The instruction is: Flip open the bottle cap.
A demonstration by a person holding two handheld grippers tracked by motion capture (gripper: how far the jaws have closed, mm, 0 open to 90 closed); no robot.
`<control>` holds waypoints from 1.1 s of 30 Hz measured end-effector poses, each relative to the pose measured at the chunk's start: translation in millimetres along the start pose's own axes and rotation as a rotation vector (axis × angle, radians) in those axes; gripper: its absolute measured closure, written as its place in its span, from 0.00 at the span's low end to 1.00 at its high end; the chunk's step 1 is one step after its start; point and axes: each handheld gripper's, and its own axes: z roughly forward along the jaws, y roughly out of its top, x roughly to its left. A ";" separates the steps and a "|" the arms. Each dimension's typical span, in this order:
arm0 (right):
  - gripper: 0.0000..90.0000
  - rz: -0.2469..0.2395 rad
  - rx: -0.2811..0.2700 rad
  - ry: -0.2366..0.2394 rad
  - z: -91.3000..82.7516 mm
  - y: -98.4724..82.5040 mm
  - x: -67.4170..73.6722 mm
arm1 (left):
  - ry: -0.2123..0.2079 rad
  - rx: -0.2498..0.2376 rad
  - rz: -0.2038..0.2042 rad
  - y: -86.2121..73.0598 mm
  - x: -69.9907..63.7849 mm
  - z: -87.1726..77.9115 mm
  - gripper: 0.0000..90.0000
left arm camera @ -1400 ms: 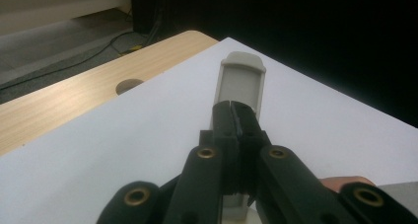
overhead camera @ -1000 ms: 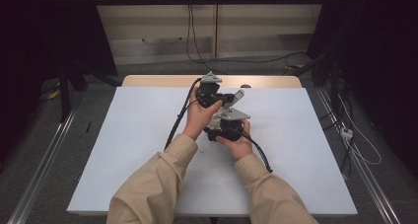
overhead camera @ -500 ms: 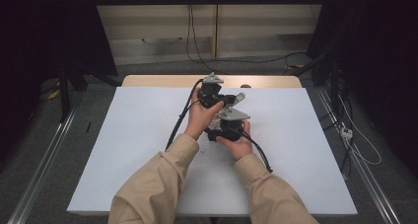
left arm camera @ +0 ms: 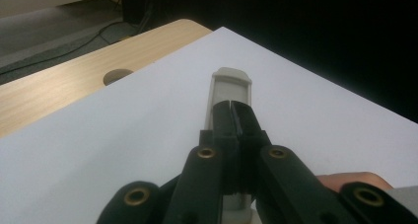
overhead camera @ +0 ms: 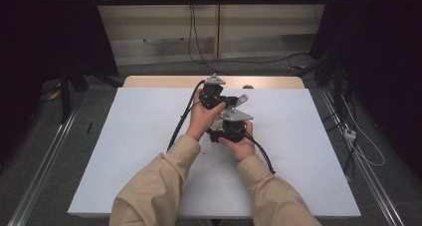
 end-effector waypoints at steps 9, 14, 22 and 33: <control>0.19 -0.016 0.003 -0.010 -0.2 0.2 1.9 | 0.007 -0.002 -0.002 -0.5 0.0 -9.5 0.92; 0.08 0.019 0.025 -0.008 -3.9 -0.9 -2.4 | 0.005 -0.023 -0.007 -3.1 0.4 -19.6 0.78; 0.03 0.020 0.043 0.007 -20.1 -3.0 -8.3 | 0.003 -0.052 0.002 -11.4 -2.7 -50.1 0.45; 0.06 0.042 0.062 0.046 -50.9 -9.5 -17.7 | 0.027 -0.064 0.003 -51.2 -2.6 -101.1 0.22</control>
